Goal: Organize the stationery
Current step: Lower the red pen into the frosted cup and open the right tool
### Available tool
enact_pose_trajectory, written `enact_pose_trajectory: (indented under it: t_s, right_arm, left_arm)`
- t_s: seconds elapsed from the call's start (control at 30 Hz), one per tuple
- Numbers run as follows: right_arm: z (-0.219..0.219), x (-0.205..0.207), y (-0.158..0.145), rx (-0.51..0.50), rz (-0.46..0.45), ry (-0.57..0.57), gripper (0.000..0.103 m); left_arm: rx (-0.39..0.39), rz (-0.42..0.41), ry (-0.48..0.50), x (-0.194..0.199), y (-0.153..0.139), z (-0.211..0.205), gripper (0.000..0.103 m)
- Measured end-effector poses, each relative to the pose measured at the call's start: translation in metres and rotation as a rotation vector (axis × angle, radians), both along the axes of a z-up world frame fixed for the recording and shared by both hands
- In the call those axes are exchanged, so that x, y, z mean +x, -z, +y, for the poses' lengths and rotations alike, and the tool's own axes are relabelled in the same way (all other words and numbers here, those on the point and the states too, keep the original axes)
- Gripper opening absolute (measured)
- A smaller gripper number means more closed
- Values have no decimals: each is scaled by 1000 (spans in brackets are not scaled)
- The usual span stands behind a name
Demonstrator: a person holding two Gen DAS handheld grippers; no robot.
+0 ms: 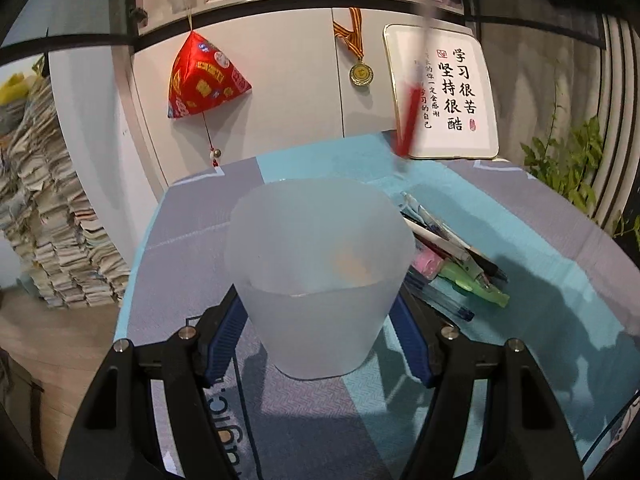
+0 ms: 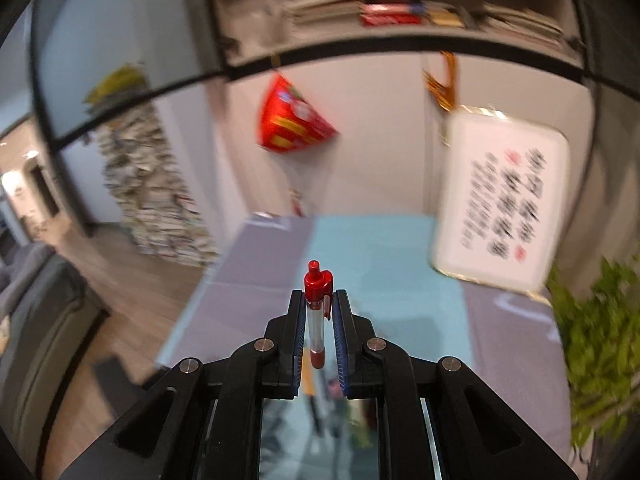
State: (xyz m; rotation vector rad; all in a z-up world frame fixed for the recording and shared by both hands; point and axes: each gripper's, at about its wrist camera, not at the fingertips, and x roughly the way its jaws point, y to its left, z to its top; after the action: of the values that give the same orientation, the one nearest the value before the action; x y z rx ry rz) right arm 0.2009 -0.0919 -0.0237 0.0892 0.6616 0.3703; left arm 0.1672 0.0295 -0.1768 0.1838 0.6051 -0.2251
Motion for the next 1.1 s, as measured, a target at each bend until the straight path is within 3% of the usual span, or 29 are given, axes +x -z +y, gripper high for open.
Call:
enact_pose_trajectory:
  t_s: [0.17,0.33,0.6,0.93,1.1]
  right_arm:
    - [29,-1,2,-1,-14,-100,14]
    - [46,1,23,-13,31,-156,14]
    - [62,9,51,-58,111,-195,15]
    - [45,16,62,64,202,-225,15]
    - [18,6,58,69,152,-158,15]
  left_arm:
    - [-23,10,-23,4,-2,8,68]
    - [-111,46,-38,12,-1,23,68]
    - [-103,44,-29,10,-1,19,68]
    - [-101,43,-29,10,-1,19,68]
    - [-100,50,-28,11,0,21,68]
